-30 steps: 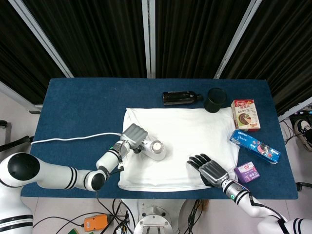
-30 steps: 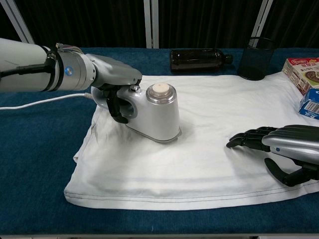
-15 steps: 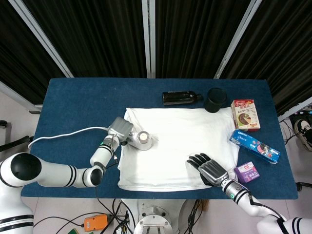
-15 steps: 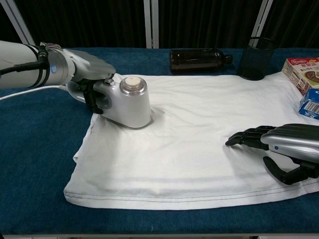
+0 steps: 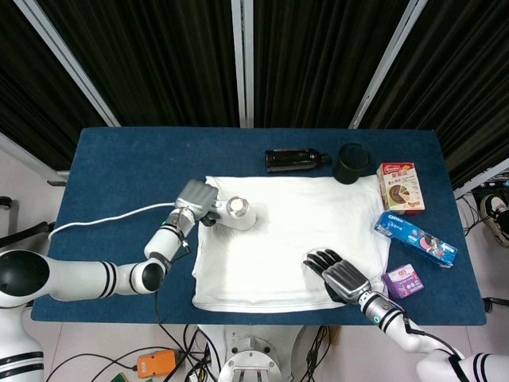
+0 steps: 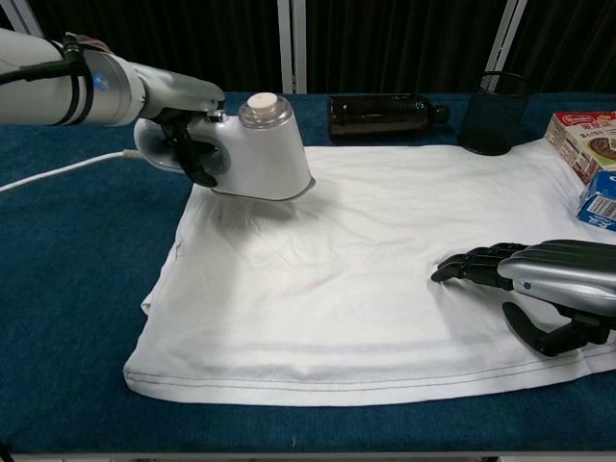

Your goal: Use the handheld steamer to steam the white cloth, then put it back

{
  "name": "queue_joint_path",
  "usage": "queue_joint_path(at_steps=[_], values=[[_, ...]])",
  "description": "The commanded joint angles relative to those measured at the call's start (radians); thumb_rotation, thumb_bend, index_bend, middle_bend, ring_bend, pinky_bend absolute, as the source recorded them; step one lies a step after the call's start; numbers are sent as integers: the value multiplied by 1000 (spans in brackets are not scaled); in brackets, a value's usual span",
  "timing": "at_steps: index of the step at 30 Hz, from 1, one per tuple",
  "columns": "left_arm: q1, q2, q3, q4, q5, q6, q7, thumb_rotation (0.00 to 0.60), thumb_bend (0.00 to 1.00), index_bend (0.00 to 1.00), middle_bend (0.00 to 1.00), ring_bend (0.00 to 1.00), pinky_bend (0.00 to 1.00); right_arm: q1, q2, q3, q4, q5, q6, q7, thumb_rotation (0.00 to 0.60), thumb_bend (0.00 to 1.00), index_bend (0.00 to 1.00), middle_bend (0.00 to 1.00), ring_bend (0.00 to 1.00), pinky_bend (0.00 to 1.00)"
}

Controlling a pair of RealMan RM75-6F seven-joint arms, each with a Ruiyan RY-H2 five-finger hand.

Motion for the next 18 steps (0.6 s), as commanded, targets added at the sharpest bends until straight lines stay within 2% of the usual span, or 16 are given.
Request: queue_joint_path(at_steps=[1,10,18], values=[[-34,-46,0,29,-6,-3,34,493,709,917,882,775,665,-1,1,-1,0,5,1,-2,600,1000,9,100,12,83],[-104,-133,20,98,-119,31,150,492,703,917,882,775,665,2,2,-2,3,12,4,2,600,1000,9,100,12,83],[-99,-108,53,58,-145,-1,171,490,701,917,882,774,665,5,-2,-3,9,11,4,9,600,1000,9,100,12,83]])
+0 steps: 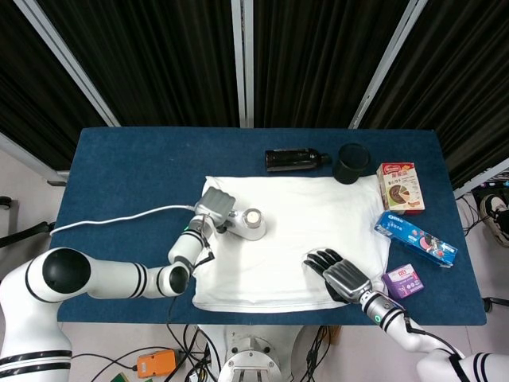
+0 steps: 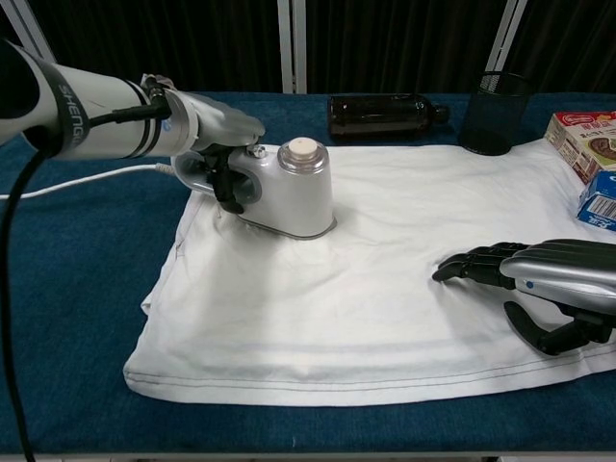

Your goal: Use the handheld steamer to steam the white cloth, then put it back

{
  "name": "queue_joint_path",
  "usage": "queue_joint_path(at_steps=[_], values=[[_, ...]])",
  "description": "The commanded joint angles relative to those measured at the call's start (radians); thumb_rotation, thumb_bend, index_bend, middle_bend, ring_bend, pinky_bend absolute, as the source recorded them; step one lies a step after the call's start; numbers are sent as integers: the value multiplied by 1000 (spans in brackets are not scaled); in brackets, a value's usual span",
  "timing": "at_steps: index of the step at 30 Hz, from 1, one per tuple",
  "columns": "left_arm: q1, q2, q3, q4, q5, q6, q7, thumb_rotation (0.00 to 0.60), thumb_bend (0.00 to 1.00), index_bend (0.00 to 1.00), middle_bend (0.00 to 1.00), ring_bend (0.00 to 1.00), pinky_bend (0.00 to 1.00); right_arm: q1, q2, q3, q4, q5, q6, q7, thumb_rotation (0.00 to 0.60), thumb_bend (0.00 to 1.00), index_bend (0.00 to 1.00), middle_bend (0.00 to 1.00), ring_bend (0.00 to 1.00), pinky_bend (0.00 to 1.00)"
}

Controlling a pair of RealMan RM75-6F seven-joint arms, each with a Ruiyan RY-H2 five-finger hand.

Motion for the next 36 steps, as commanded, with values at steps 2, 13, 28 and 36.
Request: queue_joint_path(at_steps=[2,13,28,36], values=[[17,38,27,-55,17,-22,-8,489,701,917,882,774,665,1,-1,-1,1,-2,0,0,600,1000,9,100,11,83],[57,153,102,-244,110,-2,-41,490,701,917,882,774,665,1,1,-6,4,1,4,-4,600,1000,9,100,12,83],[286,346,98,-310,302,153,-323,466,679,902,860,756,665,-68,110,6,-52,-97,194,91,600,1000,9,100,11,83],[389,316,153,-197,281,186,-317,467,658,883,838,737,661,-144,219,14,-69,-142,346,167,600,888,8,100,11,83]])
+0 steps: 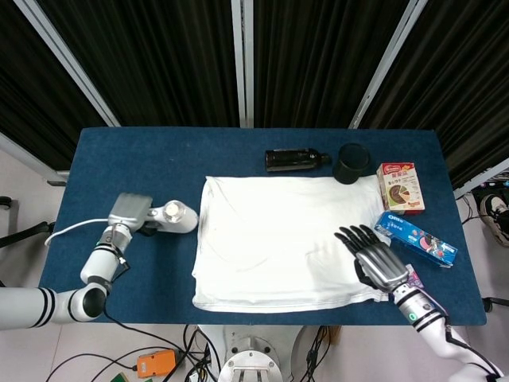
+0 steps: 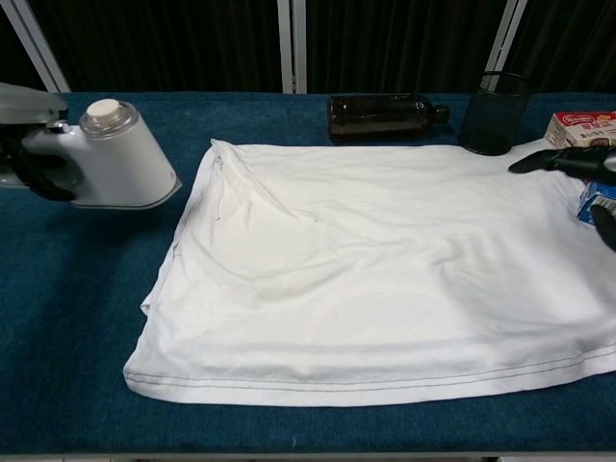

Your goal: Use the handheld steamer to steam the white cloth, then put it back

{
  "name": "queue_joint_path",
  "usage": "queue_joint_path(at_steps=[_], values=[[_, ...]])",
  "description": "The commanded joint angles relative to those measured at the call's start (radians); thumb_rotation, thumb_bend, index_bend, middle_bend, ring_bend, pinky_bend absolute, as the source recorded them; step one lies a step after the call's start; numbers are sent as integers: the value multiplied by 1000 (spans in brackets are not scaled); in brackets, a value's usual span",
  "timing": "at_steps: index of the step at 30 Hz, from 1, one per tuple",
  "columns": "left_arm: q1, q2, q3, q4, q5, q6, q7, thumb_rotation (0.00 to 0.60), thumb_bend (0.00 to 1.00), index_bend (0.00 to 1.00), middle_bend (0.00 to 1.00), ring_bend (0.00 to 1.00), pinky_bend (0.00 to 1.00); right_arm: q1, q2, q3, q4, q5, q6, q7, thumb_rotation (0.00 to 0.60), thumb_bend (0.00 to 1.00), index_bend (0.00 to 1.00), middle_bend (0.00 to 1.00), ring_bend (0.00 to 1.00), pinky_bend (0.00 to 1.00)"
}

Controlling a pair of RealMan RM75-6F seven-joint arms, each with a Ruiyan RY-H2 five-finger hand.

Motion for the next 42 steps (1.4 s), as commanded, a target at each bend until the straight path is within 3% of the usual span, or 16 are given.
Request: queue_joint_path(at_steps=[1,5,9,11,16,24,28,33,38,40,42], values=[[36,-23,19,47,-13,11,11,467,647,873,829,730,645,-39,46,4,-6,-20,55,36,600,856,8,100,11,83],[57,-33,9,66,-4,6,14,450,566,814,783,690,596,-63,68,6,-1,-23,85,63,600,762,5,100,11,83],[66,-43,-4,77,7,5,32,447,449,708,681,595,539,-82,80,9,6,-24,104,92,600,758,3,100,11,83],[70,-49,-11,82,10,7,42,448,342,586,576,490,497,-91,85,10,10,-28,114,104,600,757,2,100,11,82],[83,-51,-29,72,23,9,50,444,187,316,341,274,324,-109,92,13,20,-38,133,129,600,756,2,100,11,81],[112,-46,-50,62,77,7,36,296,21,33,58,34,103,-124,92,17,32,-48,134,144,600,756,1,100,11,81],[126,-37,-59,46,88,18,37,239,0,0,1,0,3,-128,90,20,36,-51,133,150,600,756,1,100,11,81],[142,-10,-66,14,106,39,44,230,0,0,0,0,0,-133,91,26,43,-51,133,162,600,756,1,101,11,80],[205,47,-80,-38,214,112,-35,232,0,0,0,0,0,-144,109,36,51,-45,146,197,600,756,1,100,11,80],[250,87,-86,-66,283,162,-100,269,0,0,0,0,0,-151,127,42,60,-38,155,226,600,756,1,100,11,81],[296,119,-90,-77,340,220,-156,355,0,0,0,0,0,-159,145,50,72,-27,169,253,600,752,1,100,11,84]])
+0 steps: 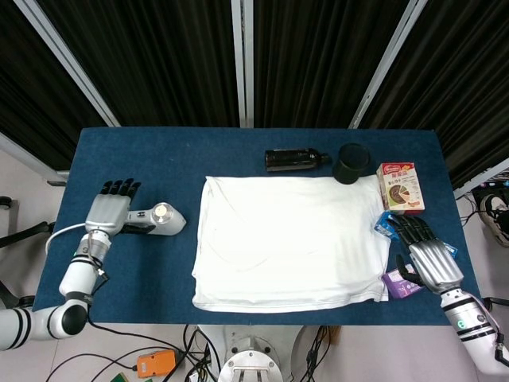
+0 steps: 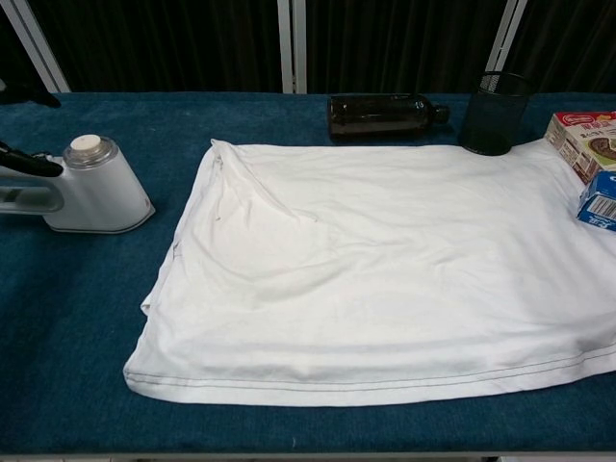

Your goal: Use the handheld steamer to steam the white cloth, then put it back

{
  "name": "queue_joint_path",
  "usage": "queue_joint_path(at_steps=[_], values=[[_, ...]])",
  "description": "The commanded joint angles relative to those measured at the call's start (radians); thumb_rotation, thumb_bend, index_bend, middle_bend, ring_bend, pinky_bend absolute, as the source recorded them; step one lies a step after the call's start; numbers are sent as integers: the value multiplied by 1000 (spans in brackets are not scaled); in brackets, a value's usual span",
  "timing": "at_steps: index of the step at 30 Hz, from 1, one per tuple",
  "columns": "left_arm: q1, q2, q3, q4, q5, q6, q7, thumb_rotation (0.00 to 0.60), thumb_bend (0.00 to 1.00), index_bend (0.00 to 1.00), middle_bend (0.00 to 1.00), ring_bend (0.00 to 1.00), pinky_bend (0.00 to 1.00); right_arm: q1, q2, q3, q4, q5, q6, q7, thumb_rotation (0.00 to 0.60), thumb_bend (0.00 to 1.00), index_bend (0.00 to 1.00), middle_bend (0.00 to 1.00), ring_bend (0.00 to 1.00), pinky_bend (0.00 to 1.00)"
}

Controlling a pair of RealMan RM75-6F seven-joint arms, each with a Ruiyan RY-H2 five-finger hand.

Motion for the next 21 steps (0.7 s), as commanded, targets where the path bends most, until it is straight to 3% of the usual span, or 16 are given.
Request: queue_joint_path(at_steps=[1,2,4,5,7,14,21], values=[[113,82,-12,-39,142,135,-140,425,0,1,5,0,0,-20,35,18,24,22,31,49,600,701,1,100,11,86],[141,93,-13,-38,172,166,-176,508,0,8,19,8,0,-27,44,22,29,28,42,65,600,596,1,100,11,87],[197,108,-17,-31,228,229,-254,595,0,39,59,34,0,-44,61,31,38,41,68,91,600,408,1,100,11,88],[235,113,-15,-23,270,269,-310,600,0,58,80,49,0,-59,69,37,46,50,89,100,600,314,1,101,11,88],[292,117,-9,-7,327,328,-382,600,0,75,100,61,0,-82,76,44,55,64,123,110,600,217,0,101,11,88],[484,85,51,73,500,512,-489,600,0,76,100,35,0,-171,66,42,98,59,237,157,600,158,0,47,0,69],[608,49,86,71,581,588,-500,600,0,76,100,33,0,-216,56,28,101,29,276,178,600,155,0,45,0,68]])
